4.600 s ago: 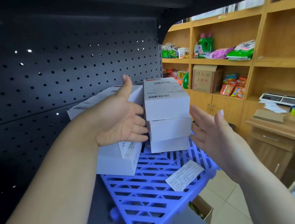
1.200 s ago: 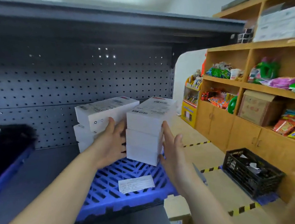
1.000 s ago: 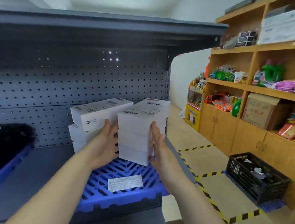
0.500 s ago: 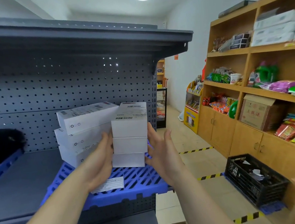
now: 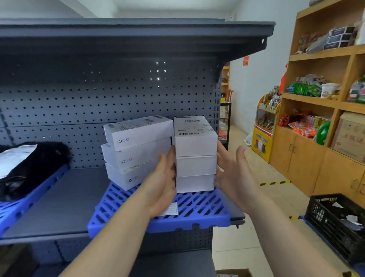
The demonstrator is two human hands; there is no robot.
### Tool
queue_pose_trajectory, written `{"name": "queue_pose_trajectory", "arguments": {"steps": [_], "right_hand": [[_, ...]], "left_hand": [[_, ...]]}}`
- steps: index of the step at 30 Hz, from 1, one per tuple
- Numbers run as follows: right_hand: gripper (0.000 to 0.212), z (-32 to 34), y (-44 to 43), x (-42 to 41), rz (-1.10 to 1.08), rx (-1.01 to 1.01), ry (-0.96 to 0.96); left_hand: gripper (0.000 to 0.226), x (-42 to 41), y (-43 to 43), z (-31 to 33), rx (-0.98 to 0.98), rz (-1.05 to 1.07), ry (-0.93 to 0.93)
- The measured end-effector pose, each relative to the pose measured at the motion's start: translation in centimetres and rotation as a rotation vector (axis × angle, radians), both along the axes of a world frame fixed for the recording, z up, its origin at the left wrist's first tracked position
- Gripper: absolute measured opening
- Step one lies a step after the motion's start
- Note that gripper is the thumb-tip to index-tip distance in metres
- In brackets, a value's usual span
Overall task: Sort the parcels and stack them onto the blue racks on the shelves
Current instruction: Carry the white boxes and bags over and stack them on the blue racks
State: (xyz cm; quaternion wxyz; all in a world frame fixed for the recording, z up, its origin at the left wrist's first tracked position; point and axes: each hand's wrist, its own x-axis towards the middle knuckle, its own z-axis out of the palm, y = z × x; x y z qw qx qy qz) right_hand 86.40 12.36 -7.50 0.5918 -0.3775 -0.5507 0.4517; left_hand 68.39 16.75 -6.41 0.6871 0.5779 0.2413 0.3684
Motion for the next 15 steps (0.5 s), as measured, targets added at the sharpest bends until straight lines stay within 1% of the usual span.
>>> {"name": "queue_pose_trajectory", "arguments": {"steps": [2,4,7,8,12,15], "right_hand": [[0.069,-0.2,0.0,0.0,0.023,0.023,-0.009],[0.072,-0.6,0.1,-0.4,0.042,0.046,-0.045],[0.092,-0.7,0.3,-1.0,0.033,0.024,-0.075],[0.093,-0.8,0.4,-1.0,0.052,0.021,-0.048],[0.071,-0.5,0.7,-0.7,0.097,0.031,0.019],[0.068,-0.3,0.8,-0.6,0.126,0.033,0.049]], "left_hand": [[0.051,-0.3,0.4,0.2,-0.02,0.002,-0.018],[0.05,-0.1,0.5,0.5,0.016,0.005,-0.008],[0.045,0.3,0.4,1.1,0.057,-0.012,0.041],[0.046,0.2,0.5,1.2,0.058,-0.008,0.047],[0.054,-0.2,0.9,1.4,0.042,-0.034,0.049],[0.049,-0.3,0.7,1.5,0.033,-0.038,0.049]]}}
